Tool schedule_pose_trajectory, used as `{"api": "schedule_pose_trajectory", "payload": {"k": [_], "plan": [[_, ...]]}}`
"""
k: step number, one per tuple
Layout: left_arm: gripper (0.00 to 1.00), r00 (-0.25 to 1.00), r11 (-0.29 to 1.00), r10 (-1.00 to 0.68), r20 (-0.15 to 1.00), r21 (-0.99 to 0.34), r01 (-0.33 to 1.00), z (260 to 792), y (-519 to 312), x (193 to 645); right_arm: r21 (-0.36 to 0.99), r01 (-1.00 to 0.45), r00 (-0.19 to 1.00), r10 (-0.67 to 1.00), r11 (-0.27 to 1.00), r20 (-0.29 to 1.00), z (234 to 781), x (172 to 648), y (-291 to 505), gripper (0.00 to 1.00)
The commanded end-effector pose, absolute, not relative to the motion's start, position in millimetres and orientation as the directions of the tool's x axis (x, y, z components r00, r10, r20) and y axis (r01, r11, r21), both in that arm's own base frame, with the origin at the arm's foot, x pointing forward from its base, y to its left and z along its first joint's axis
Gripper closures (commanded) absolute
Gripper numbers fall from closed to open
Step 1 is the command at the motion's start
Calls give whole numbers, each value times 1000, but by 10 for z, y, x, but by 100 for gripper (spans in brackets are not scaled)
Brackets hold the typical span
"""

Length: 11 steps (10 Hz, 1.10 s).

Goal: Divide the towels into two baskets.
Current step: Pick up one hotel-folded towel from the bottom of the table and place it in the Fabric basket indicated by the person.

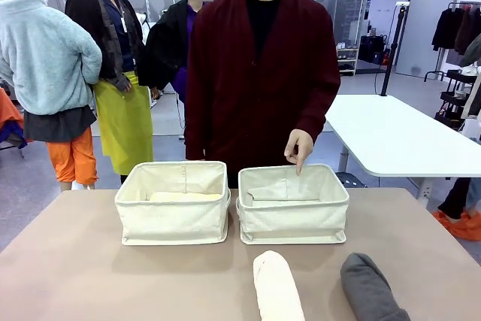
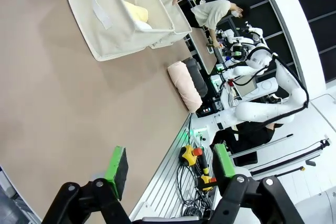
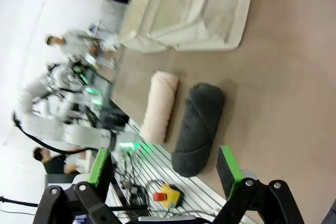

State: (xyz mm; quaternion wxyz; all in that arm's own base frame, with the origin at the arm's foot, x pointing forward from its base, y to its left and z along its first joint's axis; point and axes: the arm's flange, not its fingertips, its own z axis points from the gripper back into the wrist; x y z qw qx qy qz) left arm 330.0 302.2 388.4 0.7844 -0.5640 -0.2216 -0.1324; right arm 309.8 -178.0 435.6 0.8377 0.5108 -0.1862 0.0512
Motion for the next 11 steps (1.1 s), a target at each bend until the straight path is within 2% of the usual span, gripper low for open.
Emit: {"api": "schedule_pose_trajectory", "payload": {"k": [1, 4, 11], "plan": [[18, 877, 329, 44, 479, -836, 440, 3939, 3022, 3251, 753, -228, 958, 4, 618, 287, 4439, 3097, -1114, 0], [18, 877, 329, 44, 479, -836, 440, 3939, 3022, 3251, 691, -204, 977, 102, 694, 186, 4359, 3193, -288, 0], [18, 877, 329, 44, 479, -836, 440, 3939, 3022, 3251, 467, -68, 997, 43, 881, 65, 3849, 3245, 547, 0]]}}
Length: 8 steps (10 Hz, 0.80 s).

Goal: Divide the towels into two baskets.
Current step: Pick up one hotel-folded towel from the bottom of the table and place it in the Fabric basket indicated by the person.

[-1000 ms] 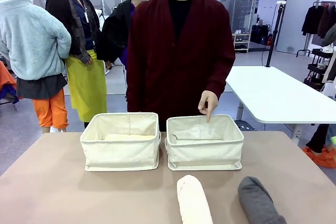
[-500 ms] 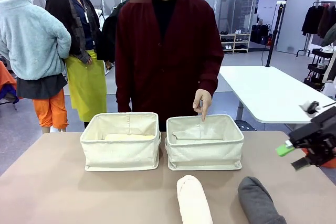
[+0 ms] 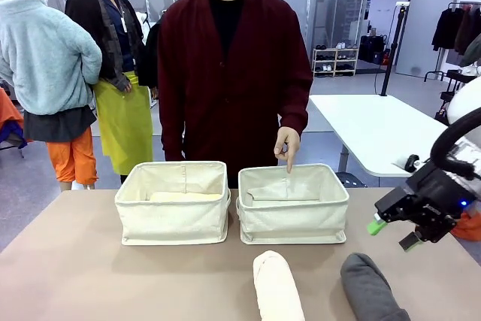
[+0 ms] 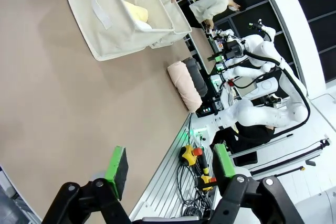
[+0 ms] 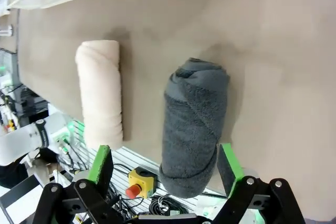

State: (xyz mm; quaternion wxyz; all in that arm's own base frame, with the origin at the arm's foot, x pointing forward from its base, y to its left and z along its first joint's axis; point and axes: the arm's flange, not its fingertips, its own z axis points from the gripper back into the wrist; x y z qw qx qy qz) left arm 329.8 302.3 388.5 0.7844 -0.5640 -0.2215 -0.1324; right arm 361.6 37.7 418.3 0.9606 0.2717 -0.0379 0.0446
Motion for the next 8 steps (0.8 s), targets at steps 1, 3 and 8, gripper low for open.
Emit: {"api": "schedule_pose_trajectory", "payload": {"k": [1, 3, 8], "plan": [[18, 877, 329, 44, 479, -836, 440, 3939, 3022, 3251, 431, -59, 998, 36, 900, 60, 3726, 3246, 610, 0], [18, 877, 329, 44, 479, -836, 440, 3939, 3022, 3251, 373, -54, 998, 39, 926, 47, 3581, 3209, 657, 0], [18, 877, 329, 44, 479, -836, 440, 3939, 3022, 3251, 323, -83, 996, 84, 943, 10, 3282, 3122, 809, 0]]}}
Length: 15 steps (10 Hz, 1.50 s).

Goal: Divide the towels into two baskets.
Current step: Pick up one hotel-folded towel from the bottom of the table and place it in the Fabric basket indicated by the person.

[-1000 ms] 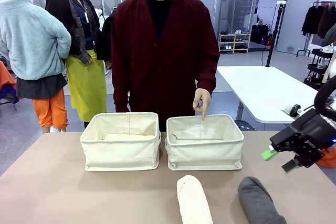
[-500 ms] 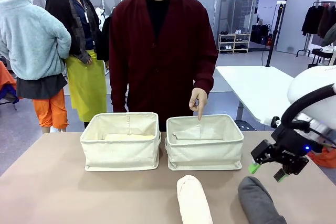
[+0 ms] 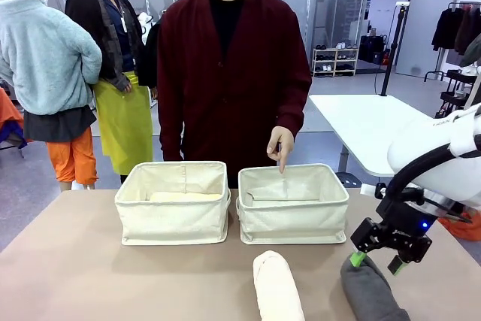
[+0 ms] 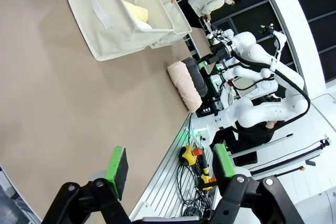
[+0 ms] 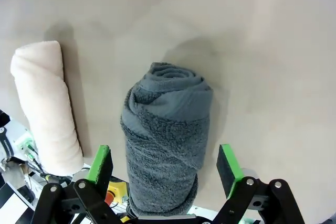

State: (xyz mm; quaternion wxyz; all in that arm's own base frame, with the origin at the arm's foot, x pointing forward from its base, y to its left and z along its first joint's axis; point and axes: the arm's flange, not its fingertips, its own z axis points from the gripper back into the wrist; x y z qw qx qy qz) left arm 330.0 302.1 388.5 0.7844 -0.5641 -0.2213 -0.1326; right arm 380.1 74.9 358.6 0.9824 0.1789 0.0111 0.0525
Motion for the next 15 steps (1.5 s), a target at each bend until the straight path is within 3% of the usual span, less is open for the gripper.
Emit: {"api": "schedule_pose_trajectory", "payload": {"k": [1, 5, 8, 9, 11, 12, 13, 15], "plan": [[18, 877, 329, 44, 479, -836, 440, 3939, 3022, 3251, 315, -95, 995, 98, 944, 8, 3228, 3127, 858, 0], [18, 877, 329, 44, 479, -836, 440, 3939, 3022, 3251, 261, -125, 990, 136, 957, -23, 2942, 3130, 992, 0], [18, 877, 329, 44, 479, -836, 440, 3939, 3022, 3251, 259, -146, 989, 150, 955, 5, 2986, 3104, 1017, 91], [18, 877, 329, 44, 479, -836, 440, 3939, 3022, 3251, 254, -146, 989, 149, 956, 9, 3017, 3100, 1006, 100], [18, 877, 329, 44, 479, -836, 440, 3939, 3022, 3251, 247, -161, 986, 166, 956, 2, 3090, 3074, 1005, 100], [18, 877, 329, 44, 479, -836, 440, 3939, 3022, 3251, 265, -175, 984, 177, 948, 13, 3202, 3071, 1029, 94], [18, 877, 329, 44, 479, -836, 440, 3939, 3022, 3251, 270, -196, 981, 191, 943, 43, 3338, 3102, 1058, 100], [18, 877, 329, 44, 479, -836, 440, 3939, 3022, 3251, 283, -359, 933, 344, 890, 101, 3816, 3183, 1249, 100]]}}
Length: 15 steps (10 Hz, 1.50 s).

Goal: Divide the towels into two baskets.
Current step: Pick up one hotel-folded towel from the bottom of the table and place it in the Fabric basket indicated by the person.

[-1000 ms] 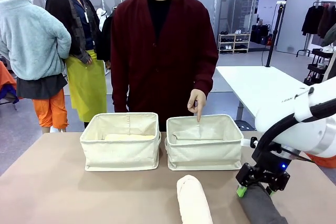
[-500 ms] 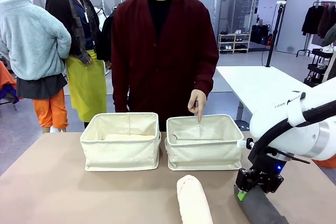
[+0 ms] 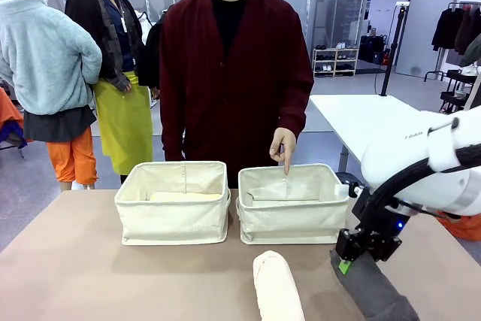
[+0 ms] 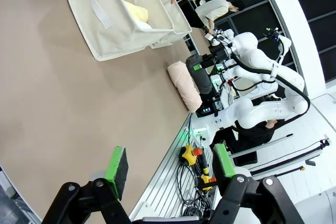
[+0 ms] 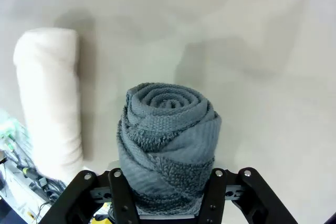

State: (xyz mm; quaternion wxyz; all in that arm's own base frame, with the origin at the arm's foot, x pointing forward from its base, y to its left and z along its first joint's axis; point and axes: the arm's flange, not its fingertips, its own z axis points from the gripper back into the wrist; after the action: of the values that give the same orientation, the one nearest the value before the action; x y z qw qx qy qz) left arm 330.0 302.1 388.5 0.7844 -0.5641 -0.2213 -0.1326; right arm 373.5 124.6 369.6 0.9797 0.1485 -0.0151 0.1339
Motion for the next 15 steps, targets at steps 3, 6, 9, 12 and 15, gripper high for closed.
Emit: {"api": "schedule_pose_trajectory", "payload": {"k": [3, 6, 9, 12, 15], "plan": [[18, 877, 329, 44, 479, -836, 440, 3939, 3022, 3251, 174, -640, 768, 617, 749, 171, 4359, 3369, 1891, 100], [18, 877, 329, 44, 479, -836, 440, 3939, 3022, 3251, 117, -915, 401, 897, 385, 187, 4499, 3320, 2386, 100], [18, 877, 329, 44, 479, -836, 440, 3939, 3022, 3251, -40, -965, 243, 946, 257, 214, 4600, 3157, 2424, 100], [18, 877, 329, 44, 479, -836, 440, 3939, 3022, 3251, 56, -951, 309, 937, 304, 164, 4529, 3211, 2572, 100], [18, 877, 329, 44, 479, -836, 440, 3939, 3022, 3251, -53, -977, 198, 972, 206, 125, 4731, 3294, 2645, 58]]}}
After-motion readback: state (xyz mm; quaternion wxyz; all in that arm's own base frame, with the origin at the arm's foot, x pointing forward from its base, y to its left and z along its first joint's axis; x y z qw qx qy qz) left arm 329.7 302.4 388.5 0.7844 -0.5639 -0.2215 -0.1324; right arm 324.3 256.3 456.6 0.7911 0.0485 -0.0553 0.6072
